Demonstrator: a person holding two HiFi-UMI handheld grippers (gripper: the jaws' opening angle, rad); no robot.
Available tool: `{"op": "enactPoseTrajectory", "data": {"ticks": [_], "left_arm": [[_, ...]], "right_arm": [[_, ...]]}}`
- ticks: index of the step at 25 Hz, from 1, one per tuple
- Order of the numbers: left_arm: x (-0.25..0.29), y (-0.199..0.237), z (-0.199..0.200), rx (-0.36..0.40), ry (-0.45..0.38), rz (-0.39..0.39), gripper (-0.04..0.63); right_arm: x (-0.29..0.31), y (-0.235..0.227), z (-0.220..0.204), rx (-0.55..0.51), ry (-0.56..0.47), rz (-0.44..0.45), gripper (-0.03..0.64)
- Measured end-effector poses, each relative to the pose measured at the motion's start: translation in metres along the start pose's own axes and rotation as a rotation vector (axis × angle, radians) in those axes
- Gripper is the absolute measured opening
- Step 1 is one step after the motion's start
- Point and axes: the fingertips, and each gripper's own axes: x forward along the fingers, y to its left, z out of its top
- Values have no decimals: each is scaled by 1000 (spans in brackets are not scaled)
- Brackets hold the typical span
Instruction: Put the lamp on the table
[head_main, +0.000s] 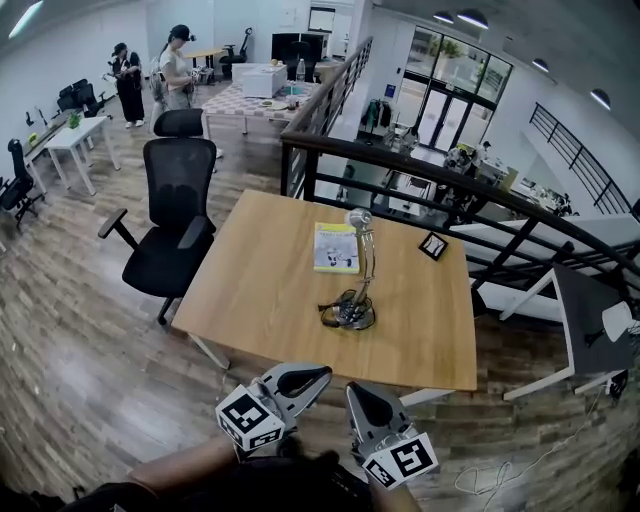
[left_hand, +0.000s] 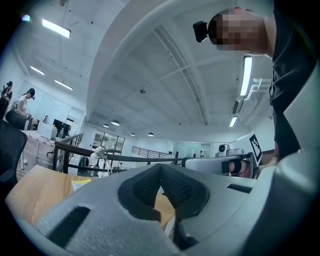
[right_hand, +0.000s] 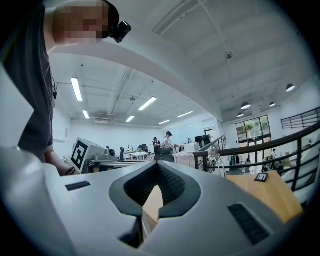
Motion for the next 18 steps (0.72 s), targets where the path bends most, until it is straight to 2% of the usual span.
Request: {"op": "enactPoseTrajectory", "data": {"ticks": [7,18], "left_arm": [[0,-4,0,11,1,-9,9],[-10,0,9,24,-17,6,8]], "right_arm": [[-3,-3,-1,15,-12,-10,15],[7,4,-4,25,2,25,15]]}}
